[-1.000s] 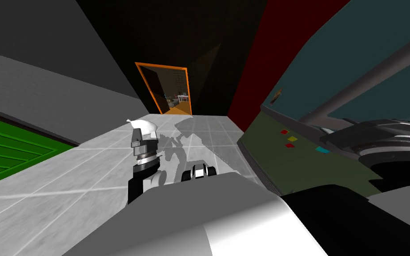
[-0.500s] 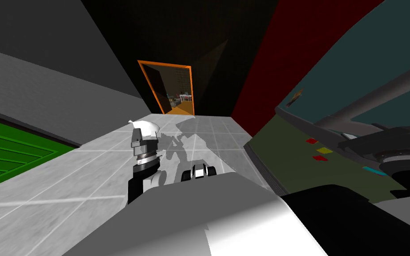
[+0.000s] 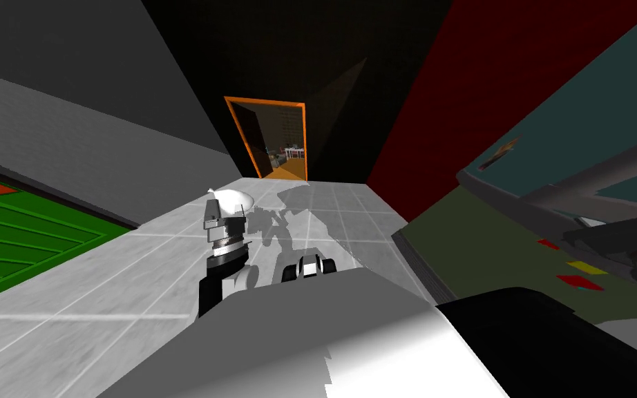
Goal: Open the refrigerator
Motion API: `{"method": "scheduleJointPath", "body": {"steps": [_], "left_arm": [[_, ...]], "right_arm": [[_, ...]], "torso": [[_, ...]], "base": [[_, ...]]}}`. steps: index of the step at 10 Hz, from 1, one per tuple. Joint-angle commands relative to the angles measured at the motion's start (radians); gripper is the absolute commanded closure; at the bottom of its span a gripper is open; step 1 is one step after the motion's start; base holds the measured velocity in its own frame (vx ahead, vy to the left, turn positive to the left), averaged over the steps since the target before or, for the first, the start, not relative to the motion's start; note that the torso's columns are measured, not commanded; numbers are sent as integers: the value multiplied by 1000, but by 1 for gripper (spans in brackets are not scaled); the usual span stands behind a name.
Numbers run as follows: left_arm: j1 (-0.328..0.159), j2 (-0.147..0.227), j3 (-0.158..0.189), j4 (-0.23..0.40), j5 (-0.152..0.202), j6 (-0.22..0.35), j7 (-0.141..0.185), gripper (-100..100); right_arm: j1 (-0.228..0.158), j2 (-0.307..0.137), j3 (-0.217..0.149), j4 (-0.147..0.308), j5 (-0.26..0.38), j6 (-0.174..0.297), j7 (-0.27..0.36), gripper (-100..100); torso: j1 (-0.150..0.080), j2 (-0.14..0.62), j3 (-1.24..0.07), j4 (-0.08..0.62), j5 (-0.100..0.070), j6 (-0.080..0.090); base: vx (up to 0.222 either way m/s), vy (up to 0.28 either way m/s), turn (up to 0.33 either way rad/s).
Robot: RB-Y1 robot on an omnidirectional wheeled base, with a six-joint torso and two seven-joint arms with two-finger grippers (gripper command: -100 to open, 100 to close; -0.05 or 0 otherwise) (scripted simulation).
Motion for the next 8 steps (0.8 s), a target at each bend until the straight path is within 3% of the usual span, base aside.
{"method": "scheduleJointPath", "body": {"steps": [1, 8], "left_arm": [[0, 0, 0, 0, 0, 0, 0, 0], [0, 0, 0, 0, 0, 0, 0, 0]], "right_arm": [[-6, 6, -20, -12, 57, -25, -9, 100], [-19, 32, -103, -49, 216, -89, -21, 100]], "torso": [[0, -3, -1, -1, 0, -1], [-9, 1, -3, 0, 1, -2]], "base": [[271, 73, 40], [236, 67, 79]]}}
